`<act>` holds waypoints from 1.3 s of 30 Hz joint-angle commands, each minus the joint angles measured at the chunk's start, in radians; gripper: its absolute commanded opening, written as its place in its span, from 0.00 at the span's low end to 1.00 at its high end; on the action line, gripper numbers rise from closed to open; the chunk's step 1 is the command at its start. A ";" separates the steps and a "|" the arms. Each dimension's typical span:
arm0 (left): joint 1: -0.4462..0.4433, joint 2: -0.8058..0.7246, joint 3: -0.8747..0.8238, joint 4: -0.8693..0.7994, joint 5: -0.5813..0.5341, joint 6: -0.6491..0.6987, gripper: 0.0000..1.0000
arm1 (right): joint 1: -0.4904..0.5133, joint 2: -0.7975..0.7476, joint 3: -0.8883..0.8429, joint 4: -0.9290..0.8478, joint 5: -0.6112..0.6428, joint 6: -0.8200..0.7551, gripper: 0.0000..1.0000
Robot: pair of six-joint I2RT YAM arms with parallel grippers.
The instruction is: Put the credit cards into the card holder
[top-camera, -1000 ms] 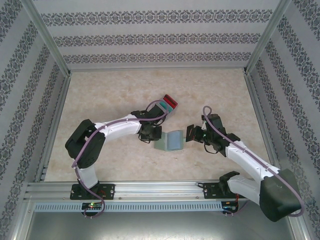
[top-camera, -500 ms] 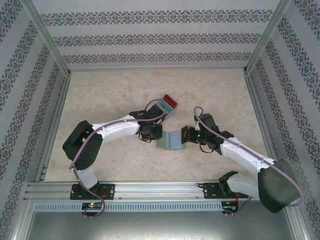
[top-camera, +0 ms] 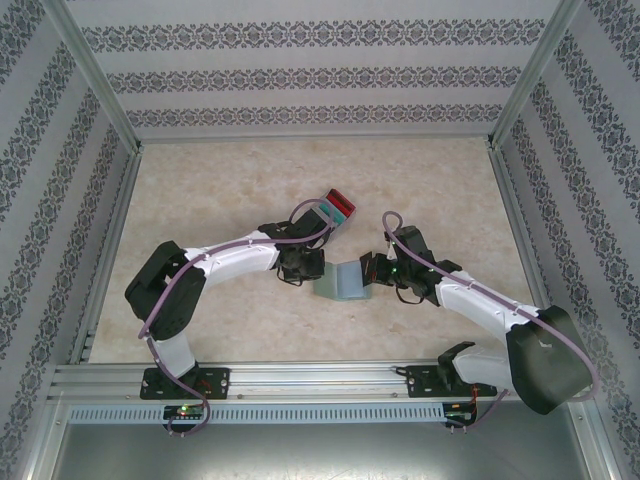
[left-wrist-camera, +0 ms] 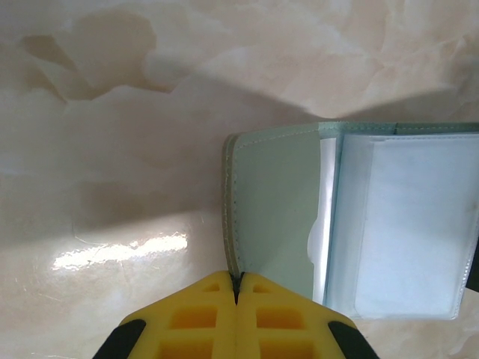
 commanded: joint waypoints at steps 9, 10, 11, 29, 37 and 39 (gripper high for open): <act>0.002 -0.029 -0.047 0.089 0.040 -0.055 0.00 | 0.090 0.056 0.047 0.076 -0.058 0.056 0.03; 0.002 -0.030 -0.054 0.101 0.044 -0.063 0.00 | 0.100 0.068 0.048 0.090 -0.054 0.063 0.04; 0.002 -0.034 -0.065 0.116 0.047 -0.074 0.00 | 0.110 0.082 0.049 0.101 -0.052 0.071 0.04; 0.002 -0.096 -0.143 0.134 -0.015 -0.112 0.22 | 0.154 0.156 0.024 0.173 -0.010 0.115 0.04; 0.003 -0.115 -0.162 0.147 -0.019 -0.094 0.30 | 0.152 0.161 0.046 0.193 -0.092 0.108 0.06; 0.003 -0.089 -0.152 0.140 -0.007 -0.092 0.21 | 0.157 0.148 0.037 0.219 -0.092 0.139 0.06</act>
